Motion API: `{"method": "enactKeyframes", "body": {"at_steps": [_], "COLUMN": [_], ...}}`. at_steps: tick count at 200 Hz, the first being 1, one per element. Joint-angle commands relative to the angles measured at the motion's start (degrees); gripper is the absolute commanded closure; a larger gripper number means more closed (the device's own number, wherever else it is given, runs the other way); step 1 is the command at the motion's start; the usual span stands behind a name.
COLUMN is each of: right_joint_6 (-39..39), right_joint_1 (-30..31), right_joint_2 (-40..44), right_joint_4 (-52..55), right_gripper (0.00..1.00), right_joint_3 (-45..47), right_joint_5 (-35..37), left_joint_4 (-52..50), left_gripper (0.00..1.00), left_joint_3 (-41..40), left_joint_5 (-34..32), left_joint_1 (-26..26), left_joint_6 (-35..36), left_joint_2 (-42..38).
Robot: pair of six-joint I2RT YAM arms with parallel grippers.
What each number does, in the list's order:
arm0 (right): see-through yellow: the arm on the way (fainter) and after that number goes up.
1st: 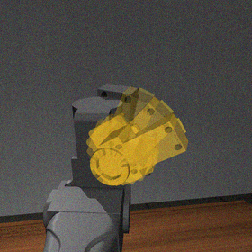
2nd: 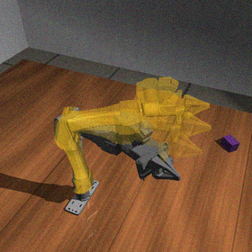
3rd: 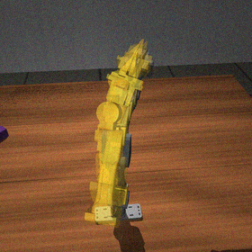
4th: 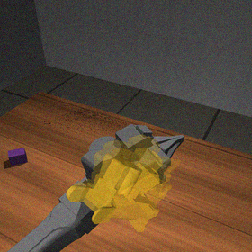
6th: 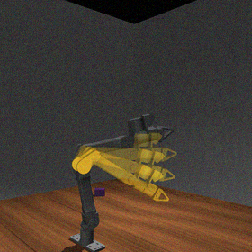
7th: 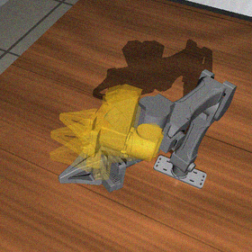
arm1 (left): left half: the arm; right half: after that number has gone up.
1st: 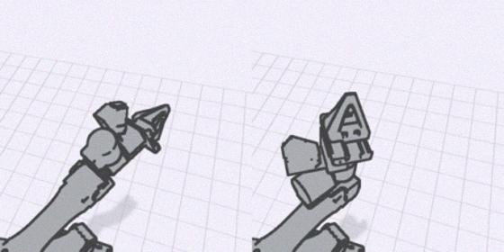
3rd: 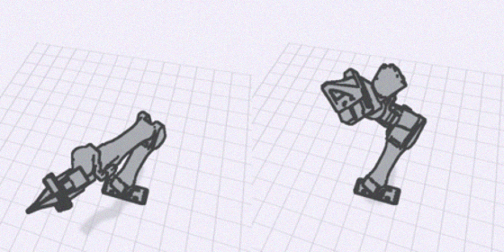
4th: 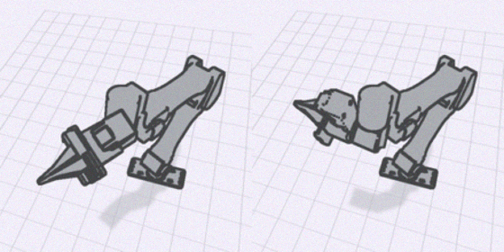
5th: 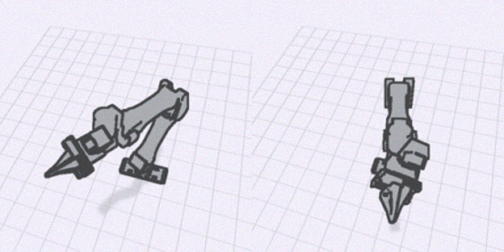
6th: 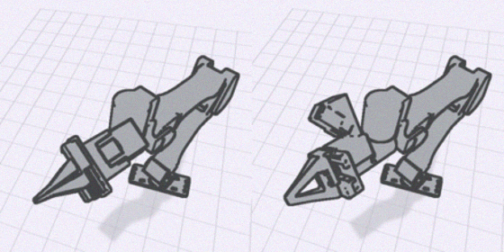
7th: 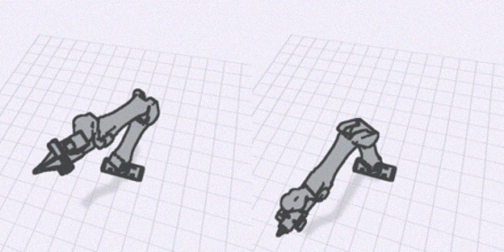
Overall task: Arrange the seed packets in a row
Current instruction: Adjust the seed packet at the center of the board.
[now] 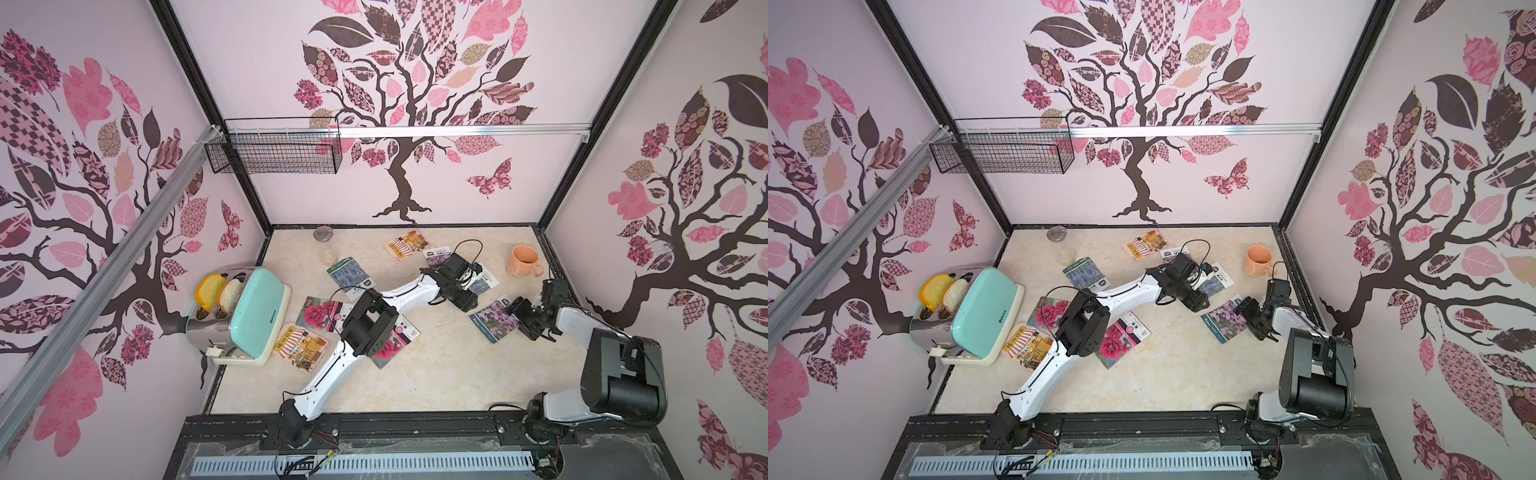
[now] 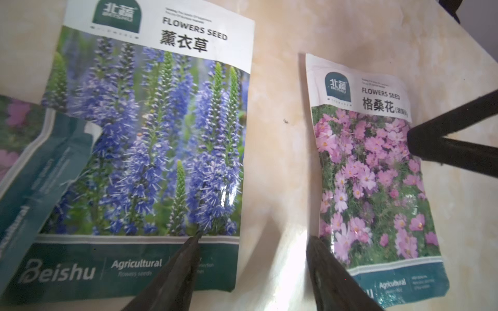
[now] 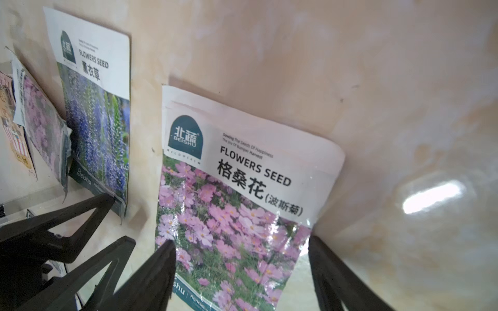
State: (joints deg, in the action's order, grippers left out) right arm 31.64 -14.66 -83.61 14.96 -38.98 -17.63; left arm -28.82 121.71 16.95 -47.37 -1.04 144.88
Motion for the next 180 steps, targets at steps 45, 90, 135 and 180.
{"method": "enactKeyframes", "body": {"at_steps": [45,90,135,180], "right_joint_6": [-1.7,-2.1,-2.2,-2.5], "right_joint_1": [-0.6,-0.6,-1.8,-2.6], "right_joint_2": [-1.4,-1.0,-0.2,1.4], "right_joint_4": [3.1,3.2,3.5,4.2], "right_gripper": [0.2,0.19,0.2,0.21], "right_joint_3": [1.8,2.0,2.6,3.2], "right_joint_5": [2.1,2.5,2.6,2.9], "left_joint_4": [4.8,4.9,-3.4,-4.3], "left_gripper": [0.32,0.34,0.36,0.36], "left_joint_3": [-2.2,-1.9,5.1,8.1], "left_joint_5": [-0.9,4.9,8.1,10.2], "left_joint_1": [0.1,-0.7,-1.8,-1.9], "left_joint_6": [0.8,2.2,4.3,3.8], "left_joint_2": [-4.7,-7.1,-1.3,1.7]}}
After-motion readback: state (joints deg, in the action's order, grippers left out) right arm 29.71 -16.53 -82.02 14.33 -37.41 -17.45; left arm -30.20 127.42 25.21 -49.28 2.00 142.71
